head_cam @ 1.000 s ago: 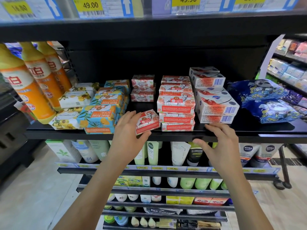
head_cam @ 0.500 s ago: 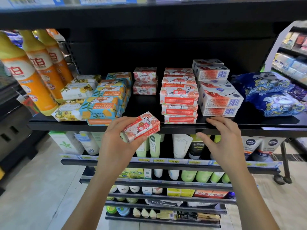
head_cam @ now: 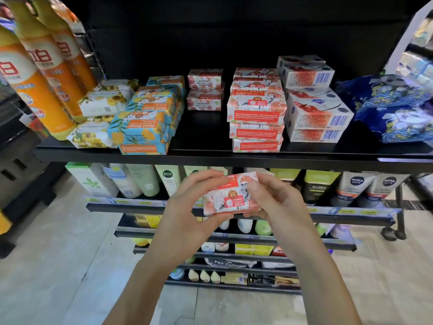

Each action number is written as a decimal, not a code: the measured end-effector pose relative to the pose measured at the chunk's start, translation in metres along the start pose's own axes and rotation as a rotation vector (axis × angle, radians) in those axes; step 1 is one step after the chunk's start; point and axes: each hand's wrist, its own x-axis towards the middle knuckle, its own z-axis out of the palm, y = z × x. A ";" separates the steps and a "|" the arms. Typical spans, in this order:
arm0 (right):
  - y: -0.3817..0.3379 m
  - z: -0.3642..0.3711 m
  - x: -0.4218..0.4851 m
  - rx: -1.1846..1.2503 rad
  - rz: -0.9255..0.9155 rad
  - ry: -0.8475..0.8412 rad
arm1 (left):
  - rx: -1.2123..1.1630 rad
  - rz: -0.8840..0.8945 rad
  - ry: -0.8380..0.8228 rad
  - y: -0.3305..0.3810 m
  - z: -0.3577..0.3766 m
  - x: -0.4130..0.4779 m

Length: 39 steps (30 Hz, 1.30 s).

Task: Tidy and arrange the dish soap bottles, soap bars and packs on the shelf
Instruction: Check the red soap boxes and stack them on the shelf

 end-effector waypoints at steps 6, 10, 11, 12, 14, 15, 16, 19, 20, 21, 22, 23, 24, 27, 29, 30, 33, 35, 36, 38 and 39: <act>0.008 -0.008 -0.007 0.122 0.012 0.095 | -0.133 -0.114 -0.050 0.001 0.012 -0.002; 0.008 -0.012 -0.012 0.141 -0.014 0.089 | -0.422 -0.382 0.046 0.005 0.015 0.000; 0.008 -0.013 -0.012 0.151 -0.015 0.090 | -0.455 -0.425 0.044 0.006 0.015 0.001; 0.007 -0.013 -0.013 0.158 -0.018 0.086 | -0.489 -0.457 0.041 0.007 0.016 0.001; 0.006 -0.013 -0.013 0.156 -0.026 0.075 | -0.554 -0.489 0.041 0.009 0.017 0.002; 0.006 -0.013 -0.014 0.150 -0.027 0.069 | -0.576 -0.499 0.040 0.008 0.017 0.001; 0.005 -0.013 -0.014 0.144 -0.026 0.061 | -0.596 -0.507 0.038 0.008 0.017 0.001; 0.005 -0.013 -0.014 0.110 -0.011 0.028 | -0.617 -0.515 0.040 0.005 0.015 -0.002; 0.005 -0.013 -0.014 0.092 -0.008 0.021 | -0.612 -0.512 0.041 0.004 0.015 -0.002; 0.005 -0.013 -0.014 0.071 -0.004 0.019 | -0.608 -0.508 0.044 0.004 0.014 -0.003; 0.005 -0.013 -0.014 0.054 -0.002 0.017 | -0.604 -0.503 0.049 0.004 0.014 -0.003; 0.005 -0.014 -0.014 0.045 -0.003 0.016 | -0.604 -0.498 0.053 0.003 0.014 -0.004; 0.006 -0.014 -0.014 0.042 -0.009 0.018 | -0.603 -0.492 0.055 0.003 0.014 -0.005; 0.006 -0.014 -0.014 0.049 -0.041 0.027 | -0.606 -0.482 0.047 0.004 0.014 -0.005; 0.005 -0.013 -0.015 0.075 -0.069 0.022 | -0.610 -0.479 0.043 0.005 0.013 -0.005; 0.005 -0.013 -0.015 0.086 -0.088 0.016 | -0.615 -0.481 0.041 0.006 0.013 -0.005; 0.006 -0.014 -0.017 0.094 -0.139 0.009 | -0.630 -0.513 0.044 0.007 0.013 -0.004; 0.007 -0.015 -0.017 0.102 -0.163 -0.005 | -0.634 -0.543 0.047 0.009 0.012 -0.004; 0.008 -0.016 -0.017 0.101 -0.174 -0.014 | -0.638 -0.554 0.036 0.011 0.012 -0.003; 0.008 -0.017 -0.018 0.102 -0.198 -0.029 | -0.648 -0.572 -0.002 0.013 0.012 -0.004; 0.009 -0.017 -0.018 0.103 -0.210 -0.036 | -0.657 -0.583 -0.013 0.015 0.012 -0.004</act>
